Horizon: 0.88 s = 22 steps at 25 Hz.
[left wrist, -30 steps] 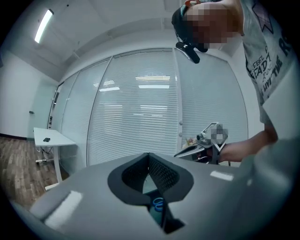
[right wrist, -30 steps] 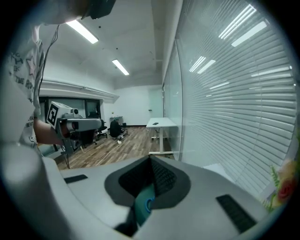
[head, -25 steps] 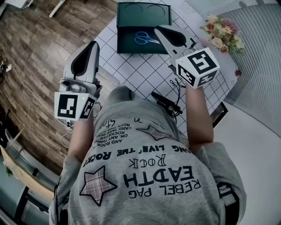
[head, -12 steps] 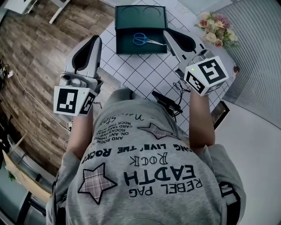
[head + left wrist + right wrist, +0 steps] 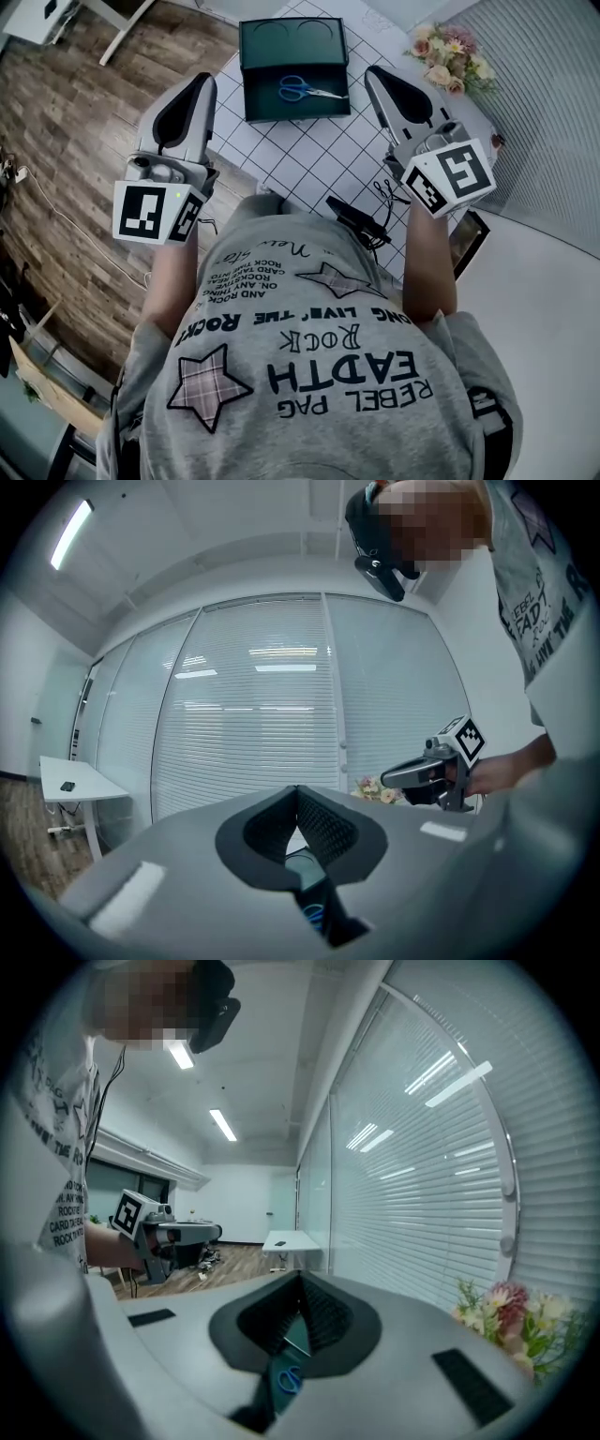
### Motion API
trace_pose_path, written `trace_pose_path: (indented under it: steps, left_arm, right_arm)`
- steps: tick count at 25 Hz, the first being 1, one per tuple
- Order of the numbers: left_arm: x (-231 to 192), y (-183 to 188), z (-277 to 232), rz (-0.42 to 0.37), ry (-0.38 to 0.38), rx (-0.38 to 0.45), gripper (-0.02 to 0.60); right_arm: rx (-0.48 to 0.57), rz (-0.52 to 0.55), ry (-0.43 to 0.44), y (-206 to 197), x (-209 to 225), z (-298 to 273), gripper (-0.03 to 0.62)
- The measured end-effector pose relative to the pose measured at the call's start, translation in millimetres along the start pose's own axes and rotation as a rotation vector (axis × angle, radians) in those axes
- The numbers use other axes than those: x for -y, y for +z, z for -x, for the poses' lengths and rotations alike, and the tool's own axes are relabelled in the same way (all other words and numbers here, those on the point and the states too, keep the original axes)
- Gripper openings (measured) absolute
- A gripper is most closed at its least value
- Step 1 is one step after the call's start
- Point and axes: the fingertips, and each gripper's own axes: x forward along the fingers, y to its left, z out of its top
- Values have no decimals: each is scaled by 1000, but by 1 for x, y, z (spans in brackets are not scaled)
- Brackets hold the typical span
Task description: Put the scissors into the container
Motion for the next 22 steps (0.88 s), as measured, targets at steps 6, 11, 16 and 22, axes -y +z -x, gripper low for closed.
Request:
trace_pose_path:
  steps: [6,11,16,22]
  left_arm:
    - [1,3,1,2,-6,8,9]
    - [3,4,1,1,-8,6,9]
    - [4,4,0,-1,-8,3,10]
    - [4,3,-2,0,-1,-3,10]
  right_arm:
    - [75,-16,-66,18,4,21,14]
    - [96,-14,-92,24,5,31,14]
    - [99,-16,-107,23,7,35,14]
    - [100,-7,-121,21,9,35,14]
